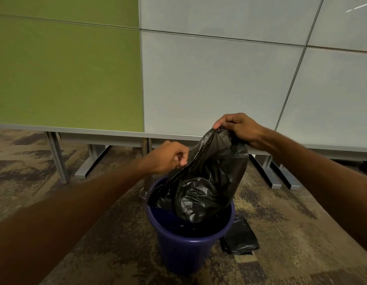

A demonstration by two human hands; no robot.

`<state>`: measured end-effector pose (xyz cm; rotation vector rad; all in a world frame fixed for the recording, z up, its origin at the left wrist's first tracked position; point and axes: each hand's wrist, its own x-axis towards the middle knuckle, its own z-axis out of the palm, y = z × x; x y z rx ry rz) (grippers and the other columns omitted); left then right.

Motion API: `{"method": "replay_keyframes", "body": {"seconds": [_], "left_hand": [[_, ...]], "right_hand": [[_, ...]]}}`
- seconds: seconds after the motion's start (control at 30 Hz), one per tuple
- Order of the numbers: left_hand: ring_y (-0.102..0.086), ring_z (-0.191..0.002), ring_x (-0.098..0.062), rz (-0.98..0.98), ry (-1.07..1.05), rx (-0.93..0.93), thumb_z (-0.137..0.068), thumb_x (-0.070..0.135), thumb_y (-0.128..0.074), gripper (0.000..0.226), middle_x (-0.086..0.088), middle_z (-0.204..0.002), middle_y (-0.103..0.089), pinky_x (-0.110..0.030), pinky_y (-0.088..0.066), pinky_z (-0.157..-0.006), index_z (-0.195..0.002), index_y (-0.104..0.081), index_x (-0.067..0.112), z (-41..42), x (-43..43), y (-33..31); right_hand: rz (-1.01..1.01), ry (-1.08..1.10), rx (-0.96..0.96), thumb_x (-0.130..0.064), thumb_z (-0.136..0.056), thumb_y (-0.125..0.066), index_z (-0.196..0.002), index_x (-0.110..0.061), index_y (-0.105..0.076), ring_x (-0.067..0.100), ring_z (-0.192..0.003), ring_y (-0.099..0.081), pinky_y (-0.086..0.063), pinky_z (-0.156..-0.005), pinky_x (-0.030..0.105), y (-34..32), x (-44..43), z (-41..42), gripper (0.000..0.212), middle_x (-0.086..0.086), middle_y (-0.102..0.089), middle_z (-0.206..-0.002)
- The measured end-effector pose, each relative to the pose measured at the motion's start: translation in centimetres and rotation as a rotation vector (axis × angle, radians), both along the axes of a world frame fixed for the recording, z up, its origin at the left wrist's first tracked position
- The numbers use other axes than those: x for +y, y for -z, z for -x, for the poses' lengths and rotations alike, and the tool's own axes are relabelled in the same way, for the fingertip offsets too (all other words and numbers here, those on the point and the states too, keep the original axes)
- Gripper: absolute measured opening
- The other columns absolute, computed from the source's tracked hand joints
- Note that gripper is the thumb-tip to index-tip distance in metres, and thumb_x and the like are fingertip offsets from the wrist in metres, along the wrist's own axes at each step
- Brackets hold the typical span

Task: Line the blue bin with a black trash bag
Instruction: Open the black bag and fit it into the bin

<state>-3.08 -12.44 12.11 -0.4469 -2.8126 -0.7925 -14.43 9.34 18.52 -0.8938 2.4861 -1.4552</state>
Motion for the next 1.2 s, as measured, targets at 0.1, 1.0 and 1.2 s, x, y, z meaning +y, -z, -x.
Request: {"method": "replay_keyframes", "body": {"seconds": [0.1, 1.0, 1.2], "left_hand": [[-0.055, -0.081, -0.011, 0.058, -0.047, -0.007, -0.077, 0.030, -0.073, 0.016, 0.014, -0.085, -0.054, -0.026, -0.046, -0.070, -0.089, -0.064, 0.024, 0.5, 0.6, 1.0], [-0.057, -0.067, -0.013, -0.698, -0.671, 0.031, -0.075, 0.009, -0.070, 0.014, -0.002, -0.070, -0.063, -0.027, -0.052, -0.058, -0.064, -0.064, 0.015, 0.5, -1.7, 2.5], [-0.059, -0.075, -0.015, -0.435, -0.441, 0.005, -0.068, -0.006, -0.076, 0.022, -0.003, -0.083, -0.064, -0.019, -0.044, -0.057, -0.074, -0.066, 0.013, -0.8, -4.2, 4.1]], "right_hand": [[0.040, -0.012, -0.072, -0.003, -0.099, -0.039, -0.095, -0.007, -0.068, 0.025, -0.086, -0.063, -0.055, -0.082, 0.036, 0.2, 0.6, 0.3, 0.030, 0.020, -0.067, -0.101], [0.083, 0.344, -0.380, 0.005, -0.075, -0.072, -0.114, -0.014, -0.034, 0.026, -0.086, -0.061, -0.055, -0.060, 0.031, 8.0, 4.3, 1.0, 0.057, 0.013, -0.051, -0.102], [0.038, 0.235, -0.299, 0.001, -0.089, -0.057, -0.079, -0.013, -0.048, 0.025, -0.078, -0.062, -0.055, -0.062, 0.032, 8.3, 5.9, 1.3, 0.019, 0.015, -0.061, -0.090]]}}
